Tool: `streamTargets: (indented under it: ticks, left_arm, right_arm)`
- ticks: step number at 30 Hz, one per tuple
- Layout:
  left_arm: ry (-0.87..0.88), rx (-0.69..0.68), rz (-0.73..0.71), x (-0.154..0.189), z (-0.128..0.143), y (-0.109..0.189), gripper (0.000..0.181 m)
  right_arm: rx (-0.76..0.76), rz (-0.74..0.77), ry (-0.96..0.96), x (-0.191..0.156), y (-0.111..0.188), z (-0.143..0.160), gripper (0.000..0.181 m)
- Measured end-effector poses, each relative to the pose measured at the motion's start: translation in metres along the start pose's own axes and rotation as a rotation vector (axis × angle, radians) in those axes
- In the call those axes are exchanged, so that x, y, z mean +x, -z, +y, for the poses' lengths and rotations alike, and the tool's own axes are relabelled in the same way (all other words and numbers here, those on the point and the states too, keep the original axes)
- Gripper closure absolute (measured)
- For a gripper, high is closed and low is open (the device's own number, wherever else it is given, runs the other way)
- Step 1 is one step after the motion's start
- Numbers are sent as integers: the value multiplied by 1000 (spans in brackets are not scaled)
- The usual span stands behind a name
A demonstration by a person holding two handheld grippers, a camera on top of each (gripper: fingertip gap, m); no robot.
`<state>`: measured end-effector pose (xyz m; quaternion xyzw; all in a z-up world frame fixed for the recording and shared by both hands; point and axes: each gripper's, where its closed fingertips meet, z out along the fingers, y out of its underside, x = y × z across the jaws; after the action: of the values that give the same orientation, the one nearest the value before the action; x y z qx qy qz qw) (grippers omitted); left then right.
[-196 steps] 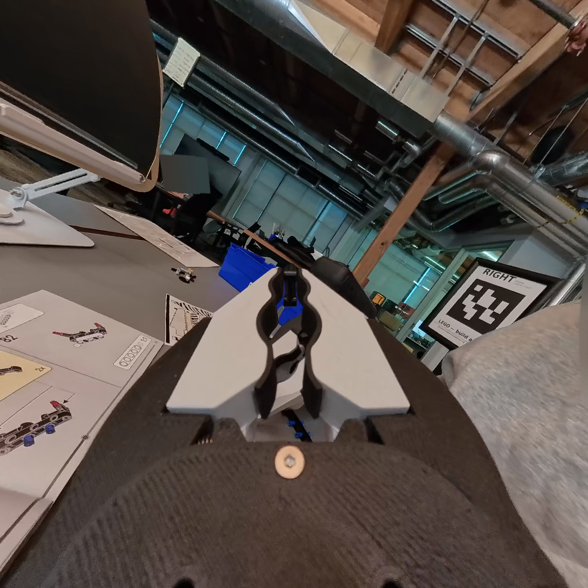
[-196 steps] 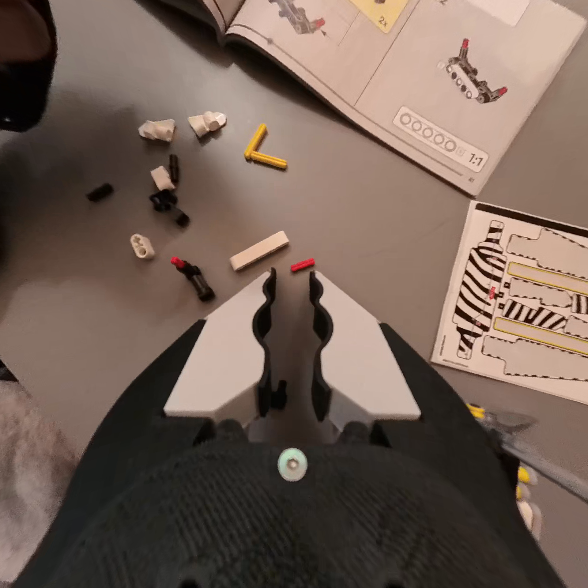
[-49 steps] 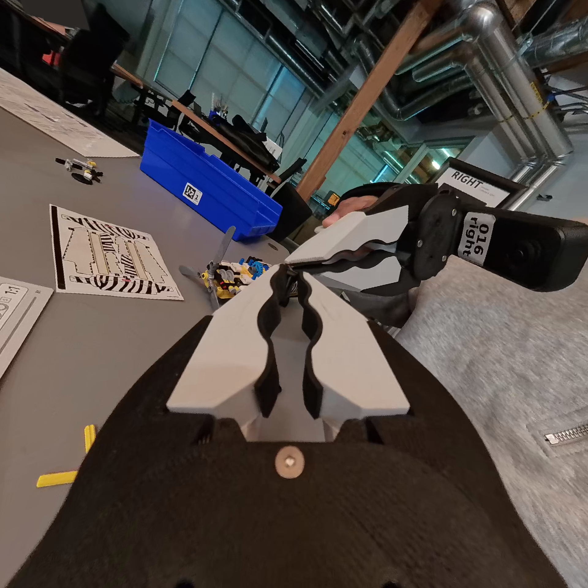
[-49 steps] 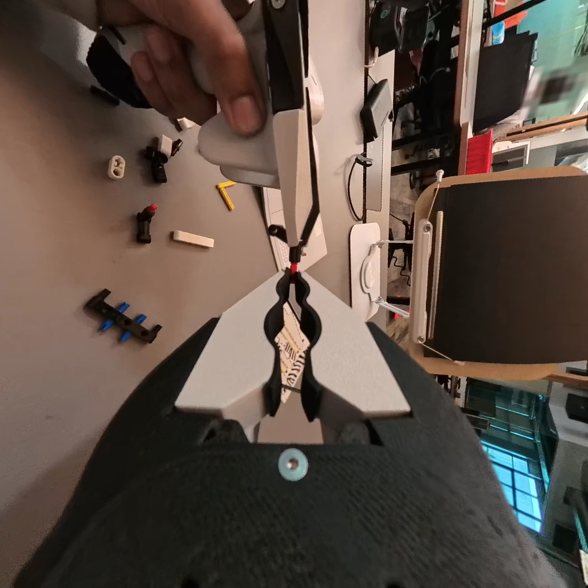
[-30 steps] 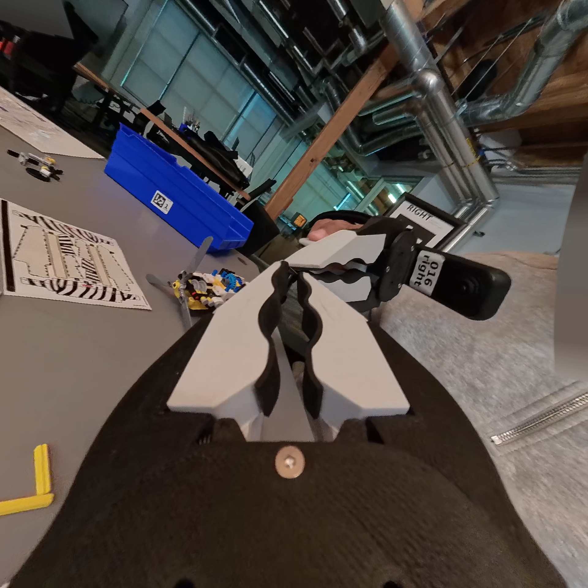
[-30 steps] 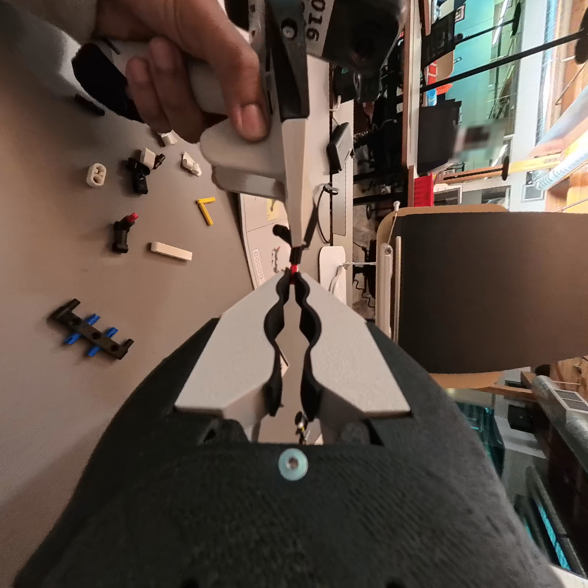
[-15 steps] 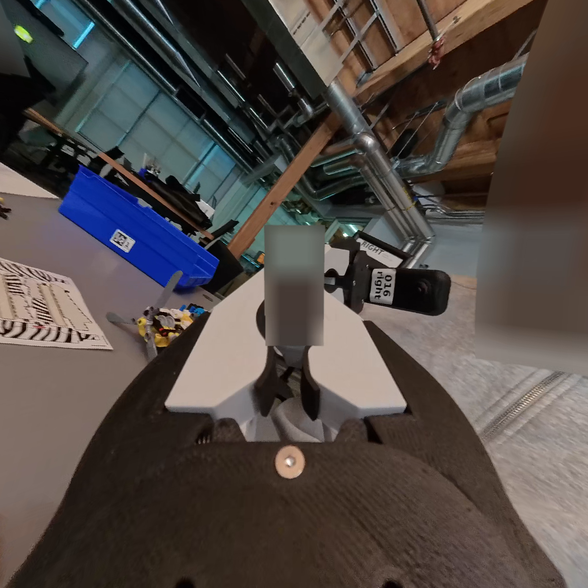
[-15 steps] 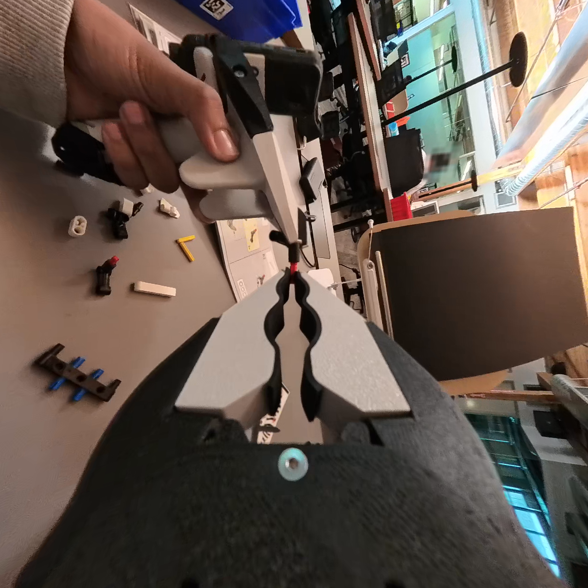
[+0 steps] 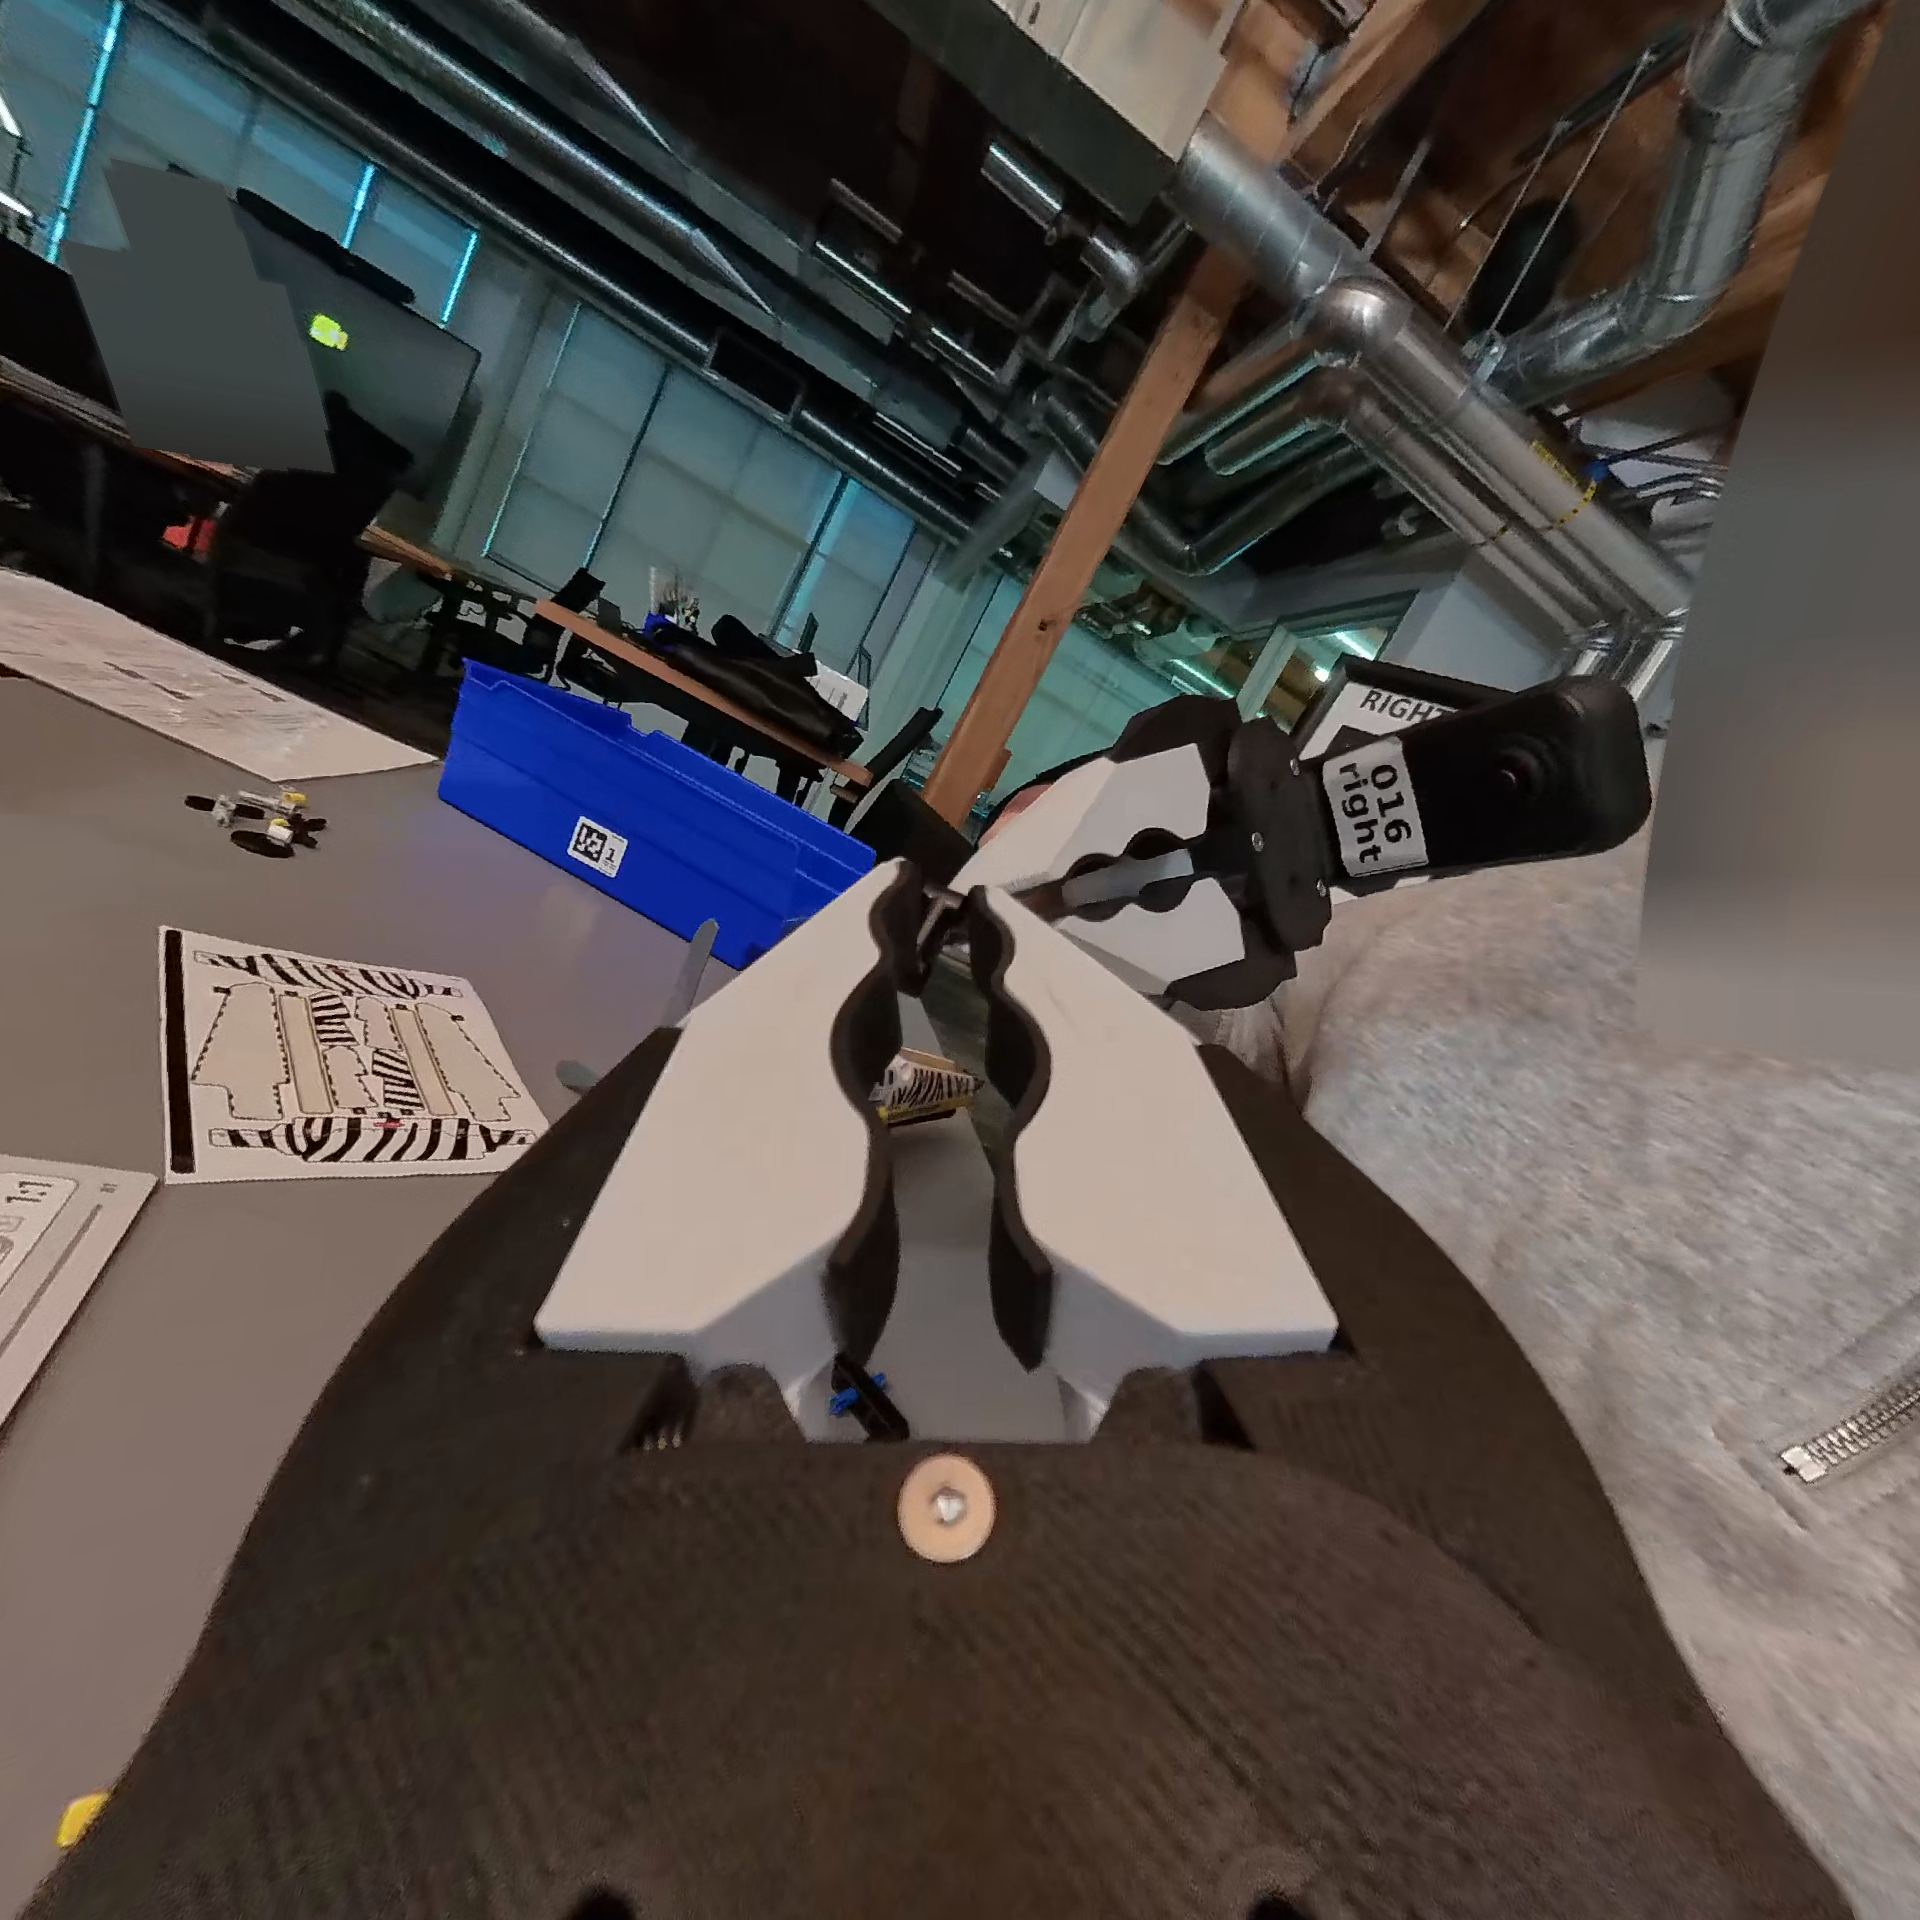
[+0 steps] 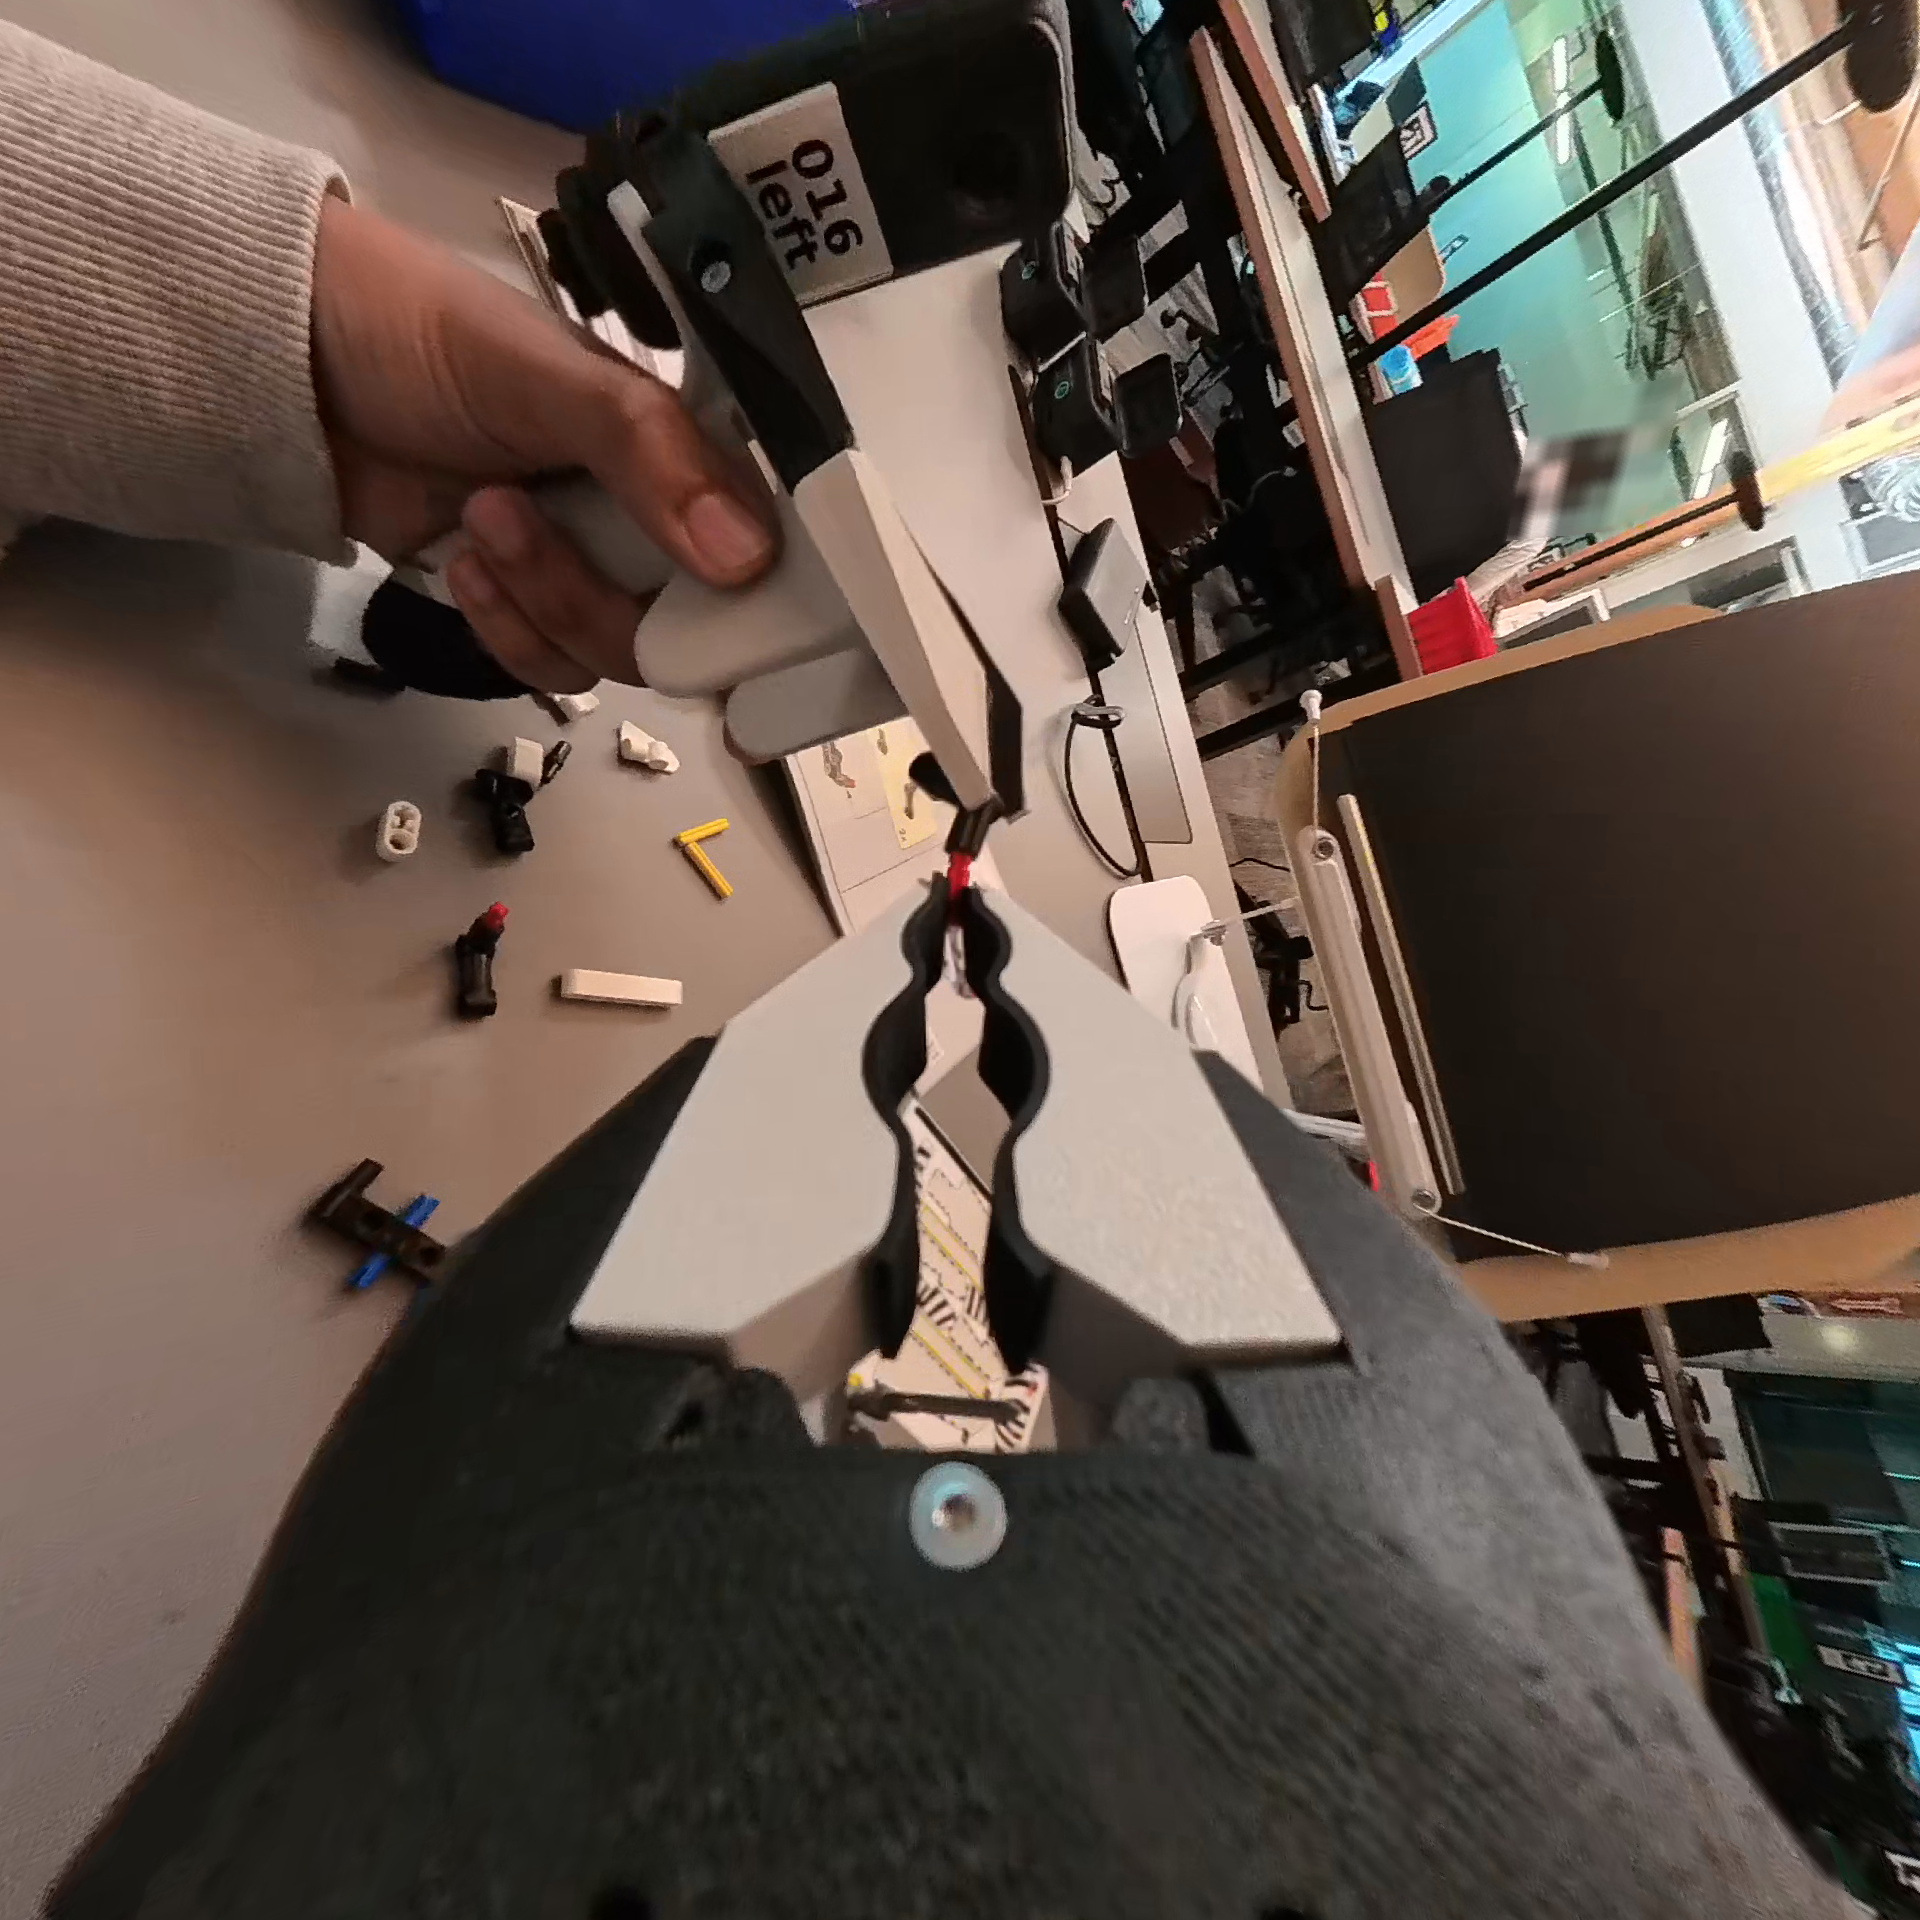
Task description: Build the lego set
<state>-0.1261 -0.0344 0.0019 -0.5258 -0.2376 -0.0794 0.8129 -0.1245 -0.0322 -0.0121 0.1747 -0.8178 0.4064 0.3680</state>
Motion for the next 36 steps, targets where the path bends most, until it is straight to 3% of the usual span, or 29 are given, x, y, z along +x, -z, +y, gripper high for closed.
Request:
streamTargets:
  ticks: [24, 31, 36]
  left_arm:
    - [-48, -139, -47, -3, 20, -3, 174]
    - [-151, -244, -149, -16, 34, -6, 175]
    - [-158, -250, -139, -15, 34, -6, 175]
  right_arm:
    - [-22, -84, -152, -6, 1, 11, 181]
    - [-189, -48, 41, -9, -4, 29, 181]
    - [-188, -73, 60, -12, -4, 29, 181]
